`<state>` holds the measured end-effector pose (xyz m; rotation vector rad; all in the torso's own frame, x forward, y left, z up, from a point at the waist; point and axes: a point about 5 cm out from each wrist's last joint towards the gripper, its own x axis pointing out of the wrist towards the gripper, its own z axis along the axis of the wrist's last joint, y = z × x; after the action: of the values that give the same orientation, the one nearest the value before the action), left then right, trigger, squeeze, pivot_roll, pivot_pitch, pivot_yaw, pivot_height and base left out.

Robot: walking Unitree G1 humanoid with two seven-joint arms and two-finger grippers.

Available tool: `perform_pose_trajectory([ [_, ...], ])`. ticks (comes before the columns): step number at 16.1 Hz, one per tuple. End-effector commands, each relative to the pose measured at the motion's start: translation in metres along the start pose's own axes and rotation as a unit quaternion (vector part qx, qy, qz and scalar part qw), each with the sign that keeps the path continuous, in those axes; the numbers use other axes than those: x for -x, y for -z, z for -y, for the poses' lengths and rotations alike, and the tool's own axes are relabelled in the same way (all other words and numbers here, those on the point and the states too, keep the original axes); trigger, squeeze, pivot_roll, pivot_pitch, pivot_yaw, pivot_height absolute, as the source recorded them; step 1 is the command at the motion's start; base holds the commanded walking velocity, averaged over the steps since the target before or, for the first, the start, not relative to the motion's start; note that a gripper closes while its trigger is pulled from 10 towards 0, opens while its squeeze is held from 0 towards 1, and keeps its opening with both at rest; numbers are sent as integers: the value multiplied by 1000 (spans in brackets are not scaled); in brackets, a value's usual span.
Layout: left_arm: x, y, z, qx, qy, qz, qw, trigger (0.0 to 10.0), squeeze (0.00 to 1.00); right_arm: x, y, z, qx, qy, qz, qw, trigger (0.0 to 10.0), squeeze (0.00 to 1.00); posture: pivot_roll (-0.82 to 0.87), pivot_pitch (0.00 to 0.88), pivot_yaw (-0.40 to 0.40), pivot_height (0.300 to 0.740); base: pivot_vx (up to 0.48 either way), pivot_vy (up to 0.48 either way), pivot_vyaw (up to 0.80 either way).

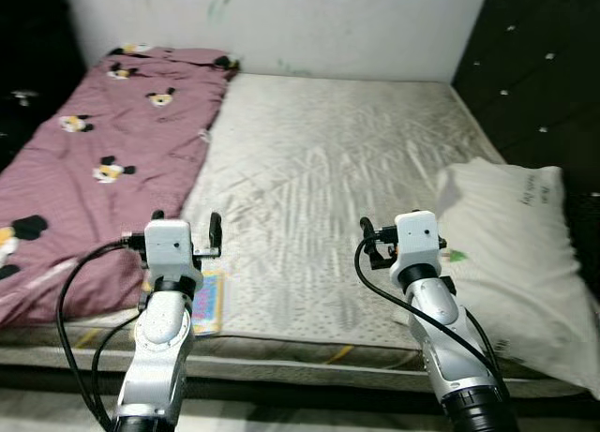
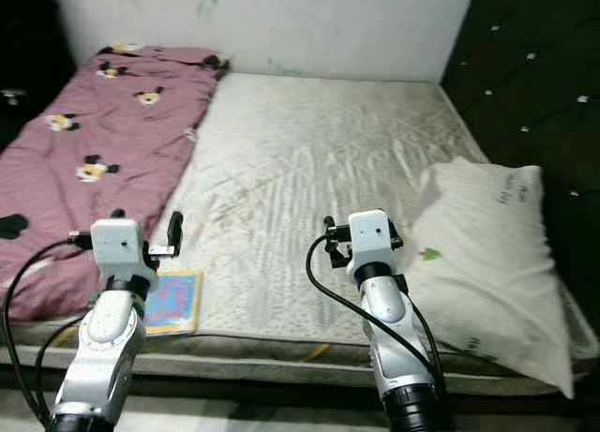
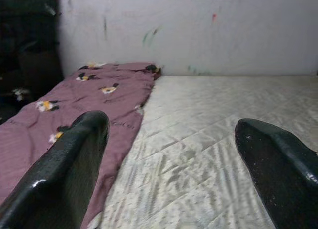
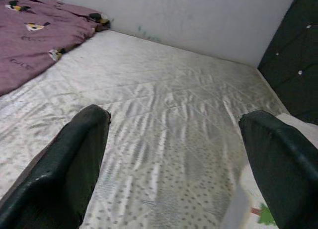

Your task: Clean up the room

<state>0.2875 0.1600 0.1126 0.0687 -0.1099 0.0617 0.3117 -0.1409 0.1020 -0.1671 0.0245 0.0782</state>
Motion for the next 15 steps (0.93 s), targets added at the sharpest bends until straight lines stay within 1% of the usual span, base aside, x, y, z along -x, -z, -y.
perform_pose_trajectory([
  [1, -2, 1, 1, -2, 6, -5, 1000, 10000, 0, -2, -2, 2, 4, 3, 4, 1000, 10000, 0, -4, 33, -14, 740, 0, -368, 0],
  [4, -1, 2, 1, -1, 6, -6, 1000, 10000, 0, -2, -2, 3, 14, 7, 5, 1000, 10000, 0, -4, 33, -14, 740, 0, -371, 0],
  [12, -2, 1, 3, -1, 8, -6, 1000, 10000, 0, -2, 1, 2, 12, 1, 0, 1000, 10000, 0, -6, 33, -13, 740, 0, -371, 0],
  [15, -3, 1, 2, 1, 4, -3, 1000, 10000, 0, -2, 2, 1, 12, -1, 0, 1000, 10000, 0, -2, 30, -15, 740, 0, 0, 0],
])
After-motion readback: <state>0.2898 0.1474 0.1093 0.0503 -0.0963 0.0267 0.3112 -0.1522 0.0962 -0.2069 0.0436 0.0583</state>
